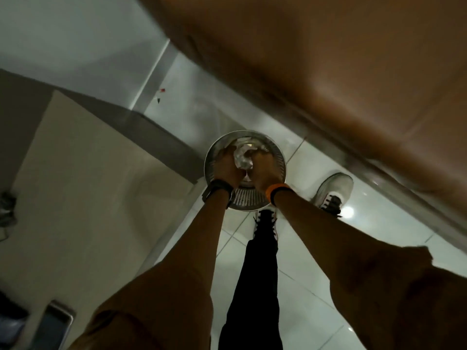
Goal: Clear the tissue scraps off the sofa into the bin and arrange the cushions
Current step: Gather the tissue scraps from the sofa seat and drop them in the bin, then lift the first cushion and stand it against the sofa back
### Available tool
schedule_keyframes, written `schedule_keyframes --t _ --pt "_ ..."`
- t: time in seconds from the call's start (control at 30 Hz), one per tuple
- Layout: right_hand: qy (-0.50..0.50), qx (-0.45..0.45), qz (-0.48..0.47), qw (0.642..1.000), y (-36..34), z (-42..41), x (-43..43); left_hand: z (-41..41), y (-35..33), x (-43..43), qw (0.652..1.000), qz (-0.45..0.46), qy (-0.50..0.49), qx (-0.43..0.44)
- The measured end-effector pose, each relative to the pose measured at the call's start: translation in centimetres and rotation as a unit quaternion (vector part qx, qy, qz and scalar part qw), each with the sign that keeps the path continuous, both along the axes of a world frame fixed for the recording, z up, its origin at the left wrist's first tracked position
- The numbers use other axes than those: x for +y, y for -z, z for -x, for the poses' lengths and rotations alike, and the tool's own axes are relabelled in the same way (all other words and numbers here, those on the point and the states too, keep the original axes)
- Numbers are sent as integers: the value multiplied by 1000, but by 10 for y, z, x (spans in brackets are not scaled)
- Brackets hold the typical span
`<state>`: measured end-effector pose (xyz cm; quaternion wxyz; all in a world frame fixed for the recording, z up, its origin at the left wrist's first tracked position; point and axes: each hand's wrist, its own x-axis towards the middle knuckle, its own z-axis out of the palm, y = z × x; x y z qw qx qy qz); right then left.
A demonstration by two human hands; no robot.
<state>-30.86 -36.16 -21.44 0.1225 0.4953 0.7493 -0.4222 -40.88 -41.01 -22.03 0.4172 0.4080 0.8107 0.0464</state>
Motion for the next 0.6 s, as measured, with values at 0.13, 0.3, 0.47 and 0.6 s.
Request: schedule_keyframes --t 0.13,0.3,0.47,0.6 --pt "-45 -13 -33 998 5 -5 -7 1 14 -18 998 -7 57 38" --pt "18 152 -236 960 -61 -21 9 -1 -48 -16 950 -280 -24 134" --pt "-24 149 -364 919 -134 -21 102 25 -122 71 910 -339 19 239" --pt "13 93 -417 904 -182 -9 217 50 -179 190 884 -398 47 243"
